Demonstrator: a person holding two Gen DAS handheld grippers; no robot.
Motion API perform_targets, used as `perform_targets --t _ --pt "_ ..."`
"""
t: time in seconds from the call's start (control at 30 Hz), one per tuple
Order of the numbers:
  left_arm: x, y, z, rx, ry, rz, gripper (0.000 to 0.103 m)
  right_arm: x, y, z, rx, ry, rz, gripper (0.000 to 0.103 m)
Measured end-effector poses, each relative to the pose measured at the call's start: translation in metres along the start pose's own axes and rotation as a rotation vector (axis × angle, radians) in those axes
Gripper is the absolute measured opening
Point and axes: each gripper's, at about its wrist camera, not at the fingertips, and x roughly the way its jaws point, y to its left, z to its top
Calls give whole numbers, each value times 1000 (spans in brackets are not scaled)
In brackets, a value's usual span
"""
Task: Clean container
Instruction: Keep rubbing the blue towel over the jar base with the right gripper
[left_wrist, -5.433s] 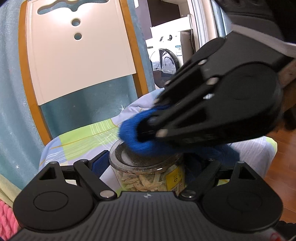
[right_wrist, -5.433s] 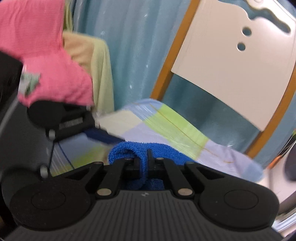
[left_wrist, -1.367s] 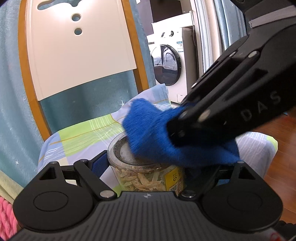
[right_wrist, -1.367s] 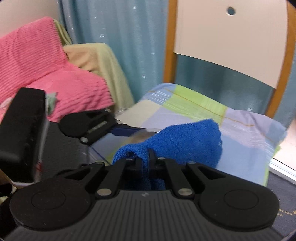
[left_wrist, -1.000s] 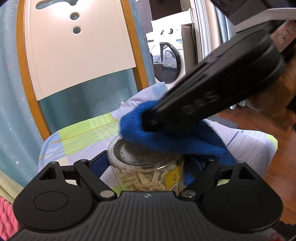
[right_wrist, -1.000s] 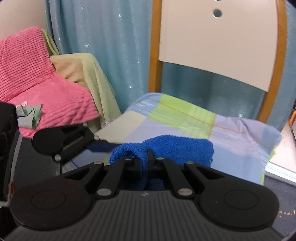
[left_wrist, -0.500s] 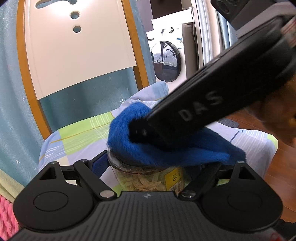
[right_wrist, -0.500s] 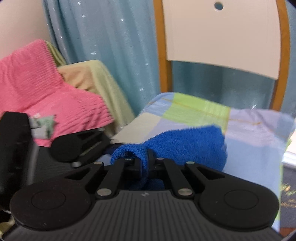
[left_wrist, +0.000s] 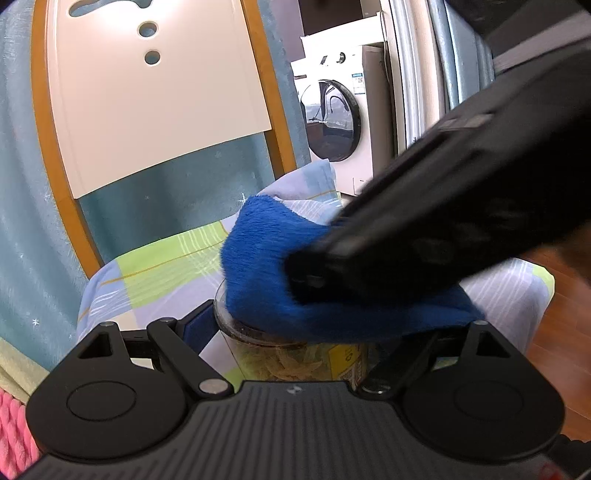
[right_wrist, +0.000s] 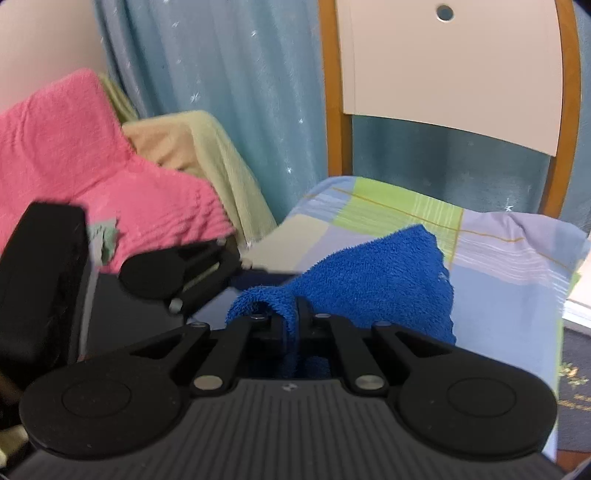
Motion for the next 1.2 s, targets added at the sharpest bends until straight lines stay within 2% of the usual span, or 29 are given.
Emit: perform_targets --t 0.17,0.3,0.37,0.53,0.63,0.7,0.73,0.83,0.93,1.03,1.2 --pt "0 1 1 7 10 -11 86 -2 -9 0 -50 -6 -90 1" --pt "-1 -2 3 36 15 -17 86 -19 -6 -8 -30 18 -89 1" --pt "0 -2 4 47 21 -18 86 -23 0 -11 -7 24 -60 3" --pt "-1 2 3 24 27 -23 86 -11 7 -9 25 -1 -4 3" --pt "-2 2 3 18 29 -25 86 0 -1 -4 44 -27 -9 1" --pt "-2 2 3 18 29 -29 86 4 -5 -2 19 -36 -48 1" --pt "-6 -6 4 11 30 -19 86 3 -7 -2 0 -38 -76 1" --pt "-35 -69 10 -39 40 59 86 -3 -11 -3 -18 -23 -101 1" --pt "-36 -71 9 -39 38 51 86 -12 -4 -6 -38 11 -113 1" --pt "-35 -74 7 -28 45 52 86 -17 6 -8 -25 33 -86 3" --pt "-40 -76 7 -33 49 58 86 -9 13 -8 -21 1 -57 3"
